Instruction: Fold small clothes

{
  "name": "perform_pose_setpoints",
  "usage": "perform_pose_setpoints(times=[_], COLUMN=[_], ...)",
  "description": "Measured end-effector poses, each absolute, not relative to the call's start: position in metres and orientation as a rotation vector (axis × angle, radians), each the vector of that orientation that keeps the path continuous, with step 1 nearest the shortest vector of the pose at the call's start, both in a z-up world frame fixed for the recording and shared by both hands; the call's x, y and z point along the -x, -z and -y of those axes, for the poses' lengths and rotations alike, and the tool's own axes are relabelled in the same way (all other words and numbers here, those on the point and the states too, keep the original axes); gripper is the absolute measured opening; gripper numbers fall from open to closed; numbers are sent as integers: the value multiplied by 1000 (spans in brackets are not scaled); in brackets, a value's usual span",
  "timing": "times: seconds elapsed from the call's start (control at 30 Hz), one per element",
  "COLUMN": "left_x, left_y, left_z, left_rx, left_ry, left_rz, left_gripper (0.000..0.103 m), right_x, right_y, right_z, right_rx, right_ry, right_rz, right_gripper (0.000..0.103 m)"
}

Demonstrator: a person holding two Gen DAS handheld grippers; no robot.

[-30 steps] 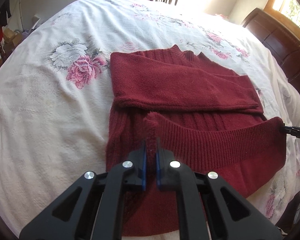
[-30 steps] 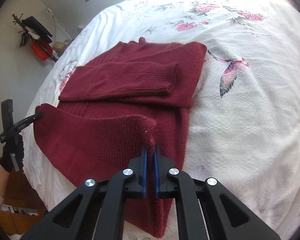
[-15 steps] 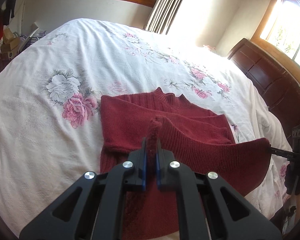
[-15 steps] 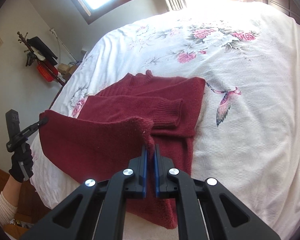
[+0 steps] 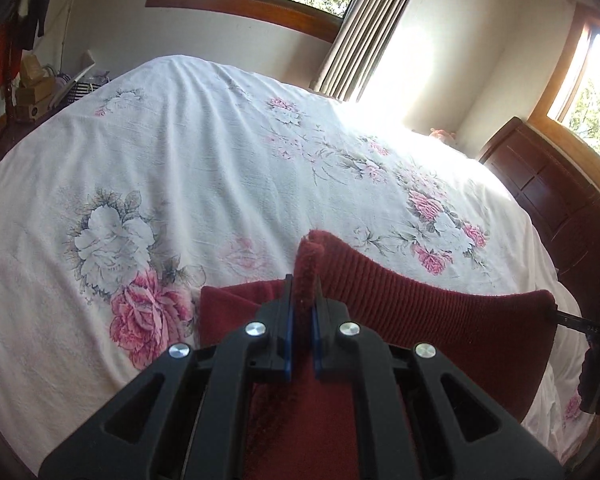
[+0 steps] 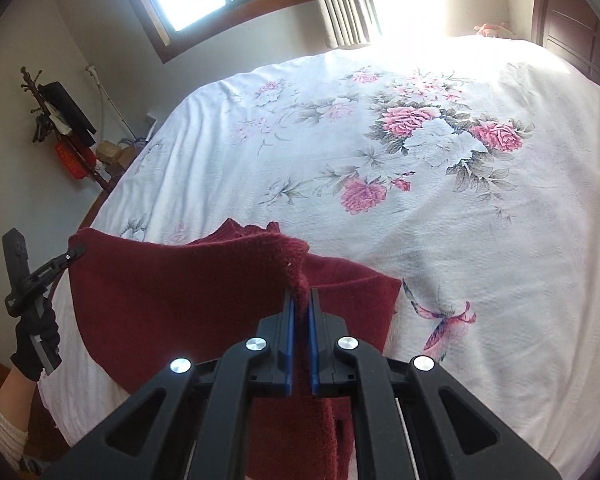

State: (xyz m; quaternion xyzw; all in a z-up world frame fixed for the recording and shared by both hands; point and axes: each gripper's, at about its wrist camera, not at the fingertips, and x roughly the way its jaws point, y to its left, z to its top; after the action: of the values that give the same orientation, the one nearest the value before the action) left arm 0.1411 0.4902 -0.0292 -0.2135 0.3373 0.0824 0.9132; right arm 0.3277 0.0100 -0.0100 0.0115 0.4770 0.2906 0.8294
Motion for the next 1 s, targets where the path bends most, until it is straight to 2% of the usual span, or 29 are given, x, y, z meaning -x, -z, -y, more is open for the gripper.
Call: perform_pose_setpoints(times=[0.23, 0.57, 0.63, 0.8, 1.0], left_x=[-192, -226, -230, -234, -217], left_y=[62, 141, 155, 172, 150], left_z=[-496, -514, -518, -525, -533], left_rx=[399, 406, 415, 430, 400], left_ry=[-195, -267, -296, -333, -340], left_rz=[-773, -914, -949, -993, -957], left_gripper=[5, 6, 7, 19, 31], right_x=[-373, -406, -411, -416, -409], right_y=[46, 121, 135, 159, 144], right_z=[-25, -40, -39, -46, -36], right_rx=[-28, 25, 9, 32, 0], right_ry=[-551, -442, -414, -371, -395], right_rz=[-1071, -1189, -1214, -1244, -1222], right_gripper=[6, 6, 6, 6, 28])
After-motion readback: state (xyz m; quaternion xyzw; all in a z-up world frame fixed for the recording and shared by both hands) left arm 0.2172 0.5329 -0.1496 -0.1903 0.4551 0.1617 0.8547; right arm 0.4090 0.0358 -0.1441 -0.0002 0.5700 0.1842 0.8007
